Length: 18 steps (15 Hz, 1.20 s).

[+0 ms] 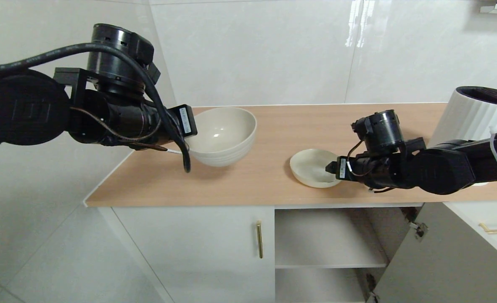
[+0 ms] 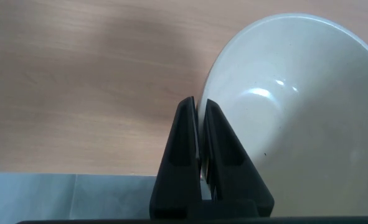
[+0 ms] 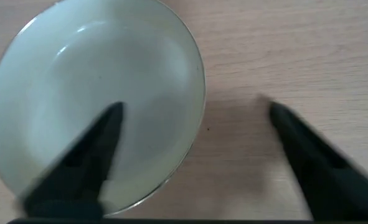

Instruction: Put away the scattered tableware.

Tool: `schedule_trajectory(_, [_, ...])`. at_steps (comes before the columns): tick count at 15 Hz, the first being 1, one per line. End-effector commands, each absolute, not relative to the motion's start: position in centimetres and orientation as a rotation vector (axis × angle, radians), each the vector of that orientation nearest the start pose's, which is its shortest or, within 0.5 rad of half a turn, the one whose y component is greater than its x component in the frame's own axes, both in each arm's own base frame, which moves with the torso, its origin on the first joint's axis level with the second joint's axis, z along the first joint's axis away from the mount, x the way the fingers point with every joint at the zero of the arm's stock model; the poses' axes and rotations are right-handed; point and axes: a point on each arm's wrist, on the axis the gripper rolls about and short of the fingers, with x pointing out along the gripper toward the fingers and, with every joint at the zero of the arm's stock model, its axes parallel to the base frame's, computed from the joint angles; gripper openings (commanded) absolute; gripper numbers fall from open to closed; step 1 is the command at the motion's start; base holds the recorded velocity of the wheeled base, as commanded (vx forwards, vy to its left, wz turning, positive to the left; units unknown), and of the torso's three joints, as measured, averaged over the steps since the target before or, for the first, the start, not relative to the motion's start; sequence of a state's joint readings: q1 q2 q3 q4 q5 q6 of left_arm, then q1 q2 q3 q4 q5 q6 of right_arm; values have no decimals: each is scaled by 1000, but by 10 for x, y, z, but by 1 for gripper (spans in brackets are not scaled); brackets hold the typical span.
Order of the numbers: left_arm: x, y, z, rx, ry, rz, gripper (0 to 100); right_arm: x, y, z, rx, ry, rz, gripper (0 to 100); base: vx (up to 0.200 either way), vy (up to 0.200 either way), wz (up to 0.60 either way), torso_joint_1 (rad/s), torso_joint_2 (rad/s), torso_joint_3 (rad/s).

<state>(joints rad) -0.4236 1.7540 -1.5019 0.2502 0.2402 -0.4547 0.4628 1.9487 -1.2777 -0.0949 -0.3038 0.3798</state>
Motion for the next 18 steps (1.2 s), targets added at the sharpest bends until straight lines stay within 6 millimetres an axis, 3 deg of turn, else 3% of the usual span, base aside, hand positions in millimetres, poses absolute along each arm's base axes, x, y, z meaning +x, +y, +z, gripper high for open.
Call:
schedule_trajectory(1, [304, -131, 277, -283, 501, -68, 0, 344, 164, 171, 153, 561, 53, 0, 0, 0, 0, 0, 0, 0])
schedule_trajectory(4, [304, -131, 277, -283, 501, -68, 0, 342, 164, 175, 157, 552, 54, 0, 0, 0, 0, 0, 0, 0])
schedule_trajectory(6, [304, -131, 277, -284, 500, -68, 0, 333, 160, 194, 208, 513, 61, 0, 0, 0, 0, 0, 0, 0])
schedule_trajectory(8, [296, -131, 282, -286, 490, -78, 0, 312, 150, 221, 234, 475, 77, 0, 0, 0, 0, 0, 0, 0])
schedule_trajectory(10, [280, -129, 281, -278, 495, -96, 0, 278, 141, 248, 249, 486, 158, 0, 0, 0, 0, 0, 0, 0])
schedule_trajectory(12, [262, -127, 276, -280, 468, -124, 0, 245, 128, 259, 256, 541, 243, 0, 0, 0, 0, 0, 0, 0])
schedule_trajectory(14, [241, -124, 266, -255, 454, -158, 0, 228, 119, 262, 248, 582, 257, 0, 0, 0, 0, 0, 0, 0])
schedule_trajectory(16, [226, -121, 260, -236, 472, -171, 0, 216, 116, 247, 220, 659, 250, 0, 0, 0, 0, 0, 0, 0])
schedule_trajectory(18, [209, -119, 240, -198, 530, -184, 0, 204, 110, 235, 239, 699, 233, 0, 0, 0, 0, 0, 0, 0])
